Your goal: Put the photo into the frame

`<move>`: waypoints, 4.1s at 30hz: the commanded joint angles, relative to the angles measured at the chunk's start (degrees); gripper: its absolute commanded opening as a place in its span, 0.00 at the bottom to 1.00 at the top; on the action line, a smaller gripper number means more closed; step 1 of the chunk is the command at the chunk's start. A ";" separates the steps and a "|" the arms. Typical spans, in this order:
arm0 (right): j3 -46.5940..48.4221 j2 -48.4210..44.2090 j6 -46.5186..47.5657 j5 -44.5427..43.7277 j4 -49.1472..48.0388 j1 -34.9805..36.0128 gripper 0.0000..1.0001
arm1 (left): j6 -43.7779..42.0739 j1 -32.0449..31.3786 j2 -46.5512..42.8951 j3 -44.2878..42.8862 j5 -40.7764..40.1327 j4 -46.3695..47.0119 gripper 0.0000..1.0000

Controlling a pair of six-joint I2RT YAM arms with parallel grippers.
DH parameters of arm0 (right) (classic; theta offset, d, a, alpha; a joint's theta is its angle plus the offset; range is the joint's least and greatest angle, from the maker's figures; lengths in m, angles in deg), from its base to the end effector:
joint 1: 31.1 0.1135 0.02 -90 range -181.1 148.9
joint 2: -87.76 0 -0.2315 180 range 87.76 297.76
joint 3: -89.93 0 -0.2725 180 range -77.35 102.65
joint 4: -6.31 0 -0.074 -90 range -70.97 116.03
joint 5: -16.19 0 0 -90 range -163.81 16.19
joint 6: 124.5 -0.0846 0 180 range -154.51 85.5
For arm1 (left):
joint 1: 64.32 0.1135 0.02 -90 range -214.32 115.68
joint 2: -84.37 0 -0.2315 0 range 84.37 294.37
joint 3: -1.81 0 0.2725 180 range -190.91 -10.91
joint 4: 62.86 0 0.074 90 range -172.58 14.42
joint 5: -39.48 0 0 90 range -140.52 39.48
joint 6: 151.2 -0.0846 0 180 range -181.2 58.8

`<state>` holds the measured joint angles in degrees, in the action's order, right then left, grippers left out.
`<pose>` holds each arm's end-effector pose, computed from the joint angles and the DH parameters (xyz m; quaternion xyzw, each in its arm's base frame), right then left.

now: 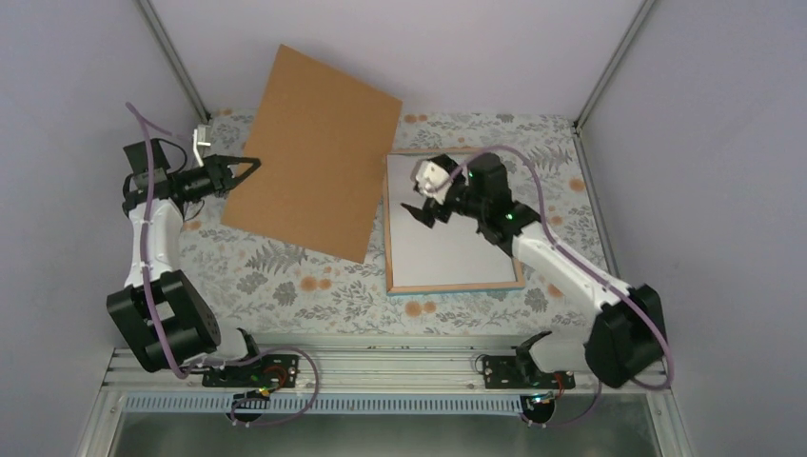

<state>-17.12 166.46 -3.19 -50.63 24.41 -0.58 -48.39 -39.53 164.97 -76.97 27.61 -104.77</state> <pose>0.3144 0.2240 0.2518 -0.5158 0.6479 0.1647 0.5358 0.3258 0.0593 0.2701 0.0043 0.7557 -0.5445 0.3639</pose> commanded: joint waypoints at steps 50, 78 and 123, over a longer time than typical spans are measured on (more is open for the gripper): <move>-27.55 -15.55 57.03 -4.51 -45.66 11.09 0.03 | 26.95 -6.15 -9.19 10.32 12.40 15.20 0.32; 14.72 -11.51 -24.60 19.16 15.43 -5.19 0.03 | 3.82 2.44 -4.90 -1.68 -17.47 18.79 1.00; 5.71 0.62 -37.11 67.60 24.24 -27.05 0.16 | -5.74 -24.92 -7.49 10.81 4.79 15.60 0.02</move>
<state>-9.21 167.86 -28.11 10.35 61.79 -26.52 -70.77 -64.35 161.32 -72.95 32.46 -107.85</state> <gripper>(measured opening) 0.104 0.041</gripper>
